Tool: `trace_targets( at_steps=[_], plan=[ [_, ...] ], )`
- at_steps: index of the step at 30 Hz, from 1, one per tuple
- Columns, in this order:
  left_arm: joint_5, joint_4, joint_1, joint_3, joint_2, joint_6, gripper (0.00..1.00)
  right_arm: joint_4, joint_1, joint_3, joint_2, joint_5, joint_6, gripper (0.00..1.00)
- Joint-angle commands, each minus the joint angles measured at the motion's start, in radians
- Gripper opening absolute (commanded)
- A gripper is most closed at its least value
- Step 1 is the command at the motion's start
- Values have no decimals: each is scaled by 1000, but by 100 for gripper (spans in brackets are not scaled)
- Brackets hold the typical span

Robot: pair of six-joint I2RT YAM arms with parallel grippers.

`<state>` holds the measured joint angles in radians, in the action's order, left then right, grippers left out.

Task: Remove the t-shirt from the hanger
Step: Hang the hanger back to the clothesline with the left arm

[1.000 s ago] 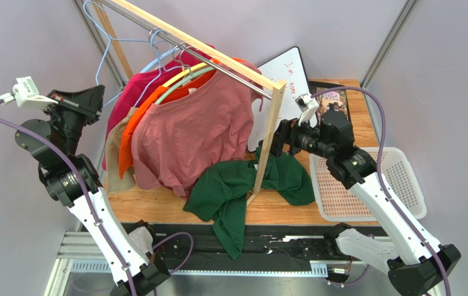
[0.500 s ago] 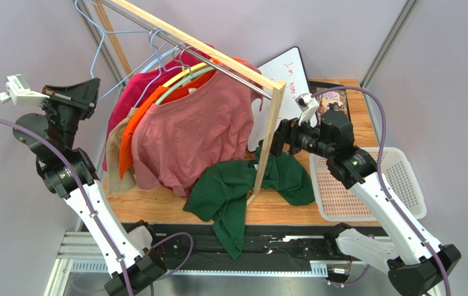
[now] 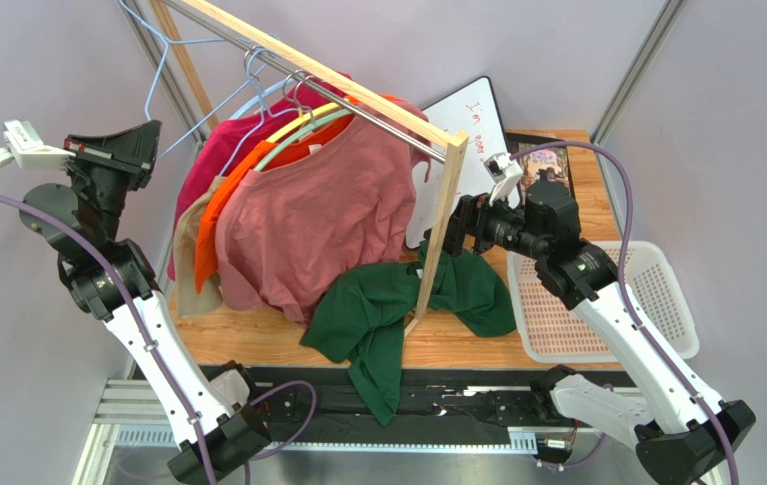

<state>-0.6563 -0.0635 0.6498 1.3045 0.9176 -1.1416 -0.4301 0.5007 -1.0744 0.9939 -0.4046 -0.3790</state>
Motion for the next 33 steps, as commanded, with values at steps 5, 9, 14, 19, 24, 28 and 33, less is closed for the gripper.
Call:
trace_targets(
  at_steps=[5, 9, 14, 19, 24, 28, 33],
  plan=[
    [-55, 128, 10, 13, 32, -61, 0, 17, -2, -42, -8, -10, 3, 86],
    [-60, 114, 11, 21, 41, -55, 0, 17, -2, -41, -14, -7, 3, 86],
    [-81, 102, 8, 22, 56, -38, 0, 17, -1, -42, -12, -5, 2, 86],
    [-112, 32, 8, 41, 76, 42, 0, 19, -2, -42, -6, -5, -3, 86],
    [-126, -39, 8, 27, 83, 178, 0, 24, -2, -44, 0, -7, -8, 86],
    [-143, -87, 10, 29, 108, 235, 0, 27, -2, -45, 9, -13, -11, 86],
    [-112, -177, 10, 41, 130, 295, 25, 31, -2, -29, 15, -10, -18, 86]
  ],
)
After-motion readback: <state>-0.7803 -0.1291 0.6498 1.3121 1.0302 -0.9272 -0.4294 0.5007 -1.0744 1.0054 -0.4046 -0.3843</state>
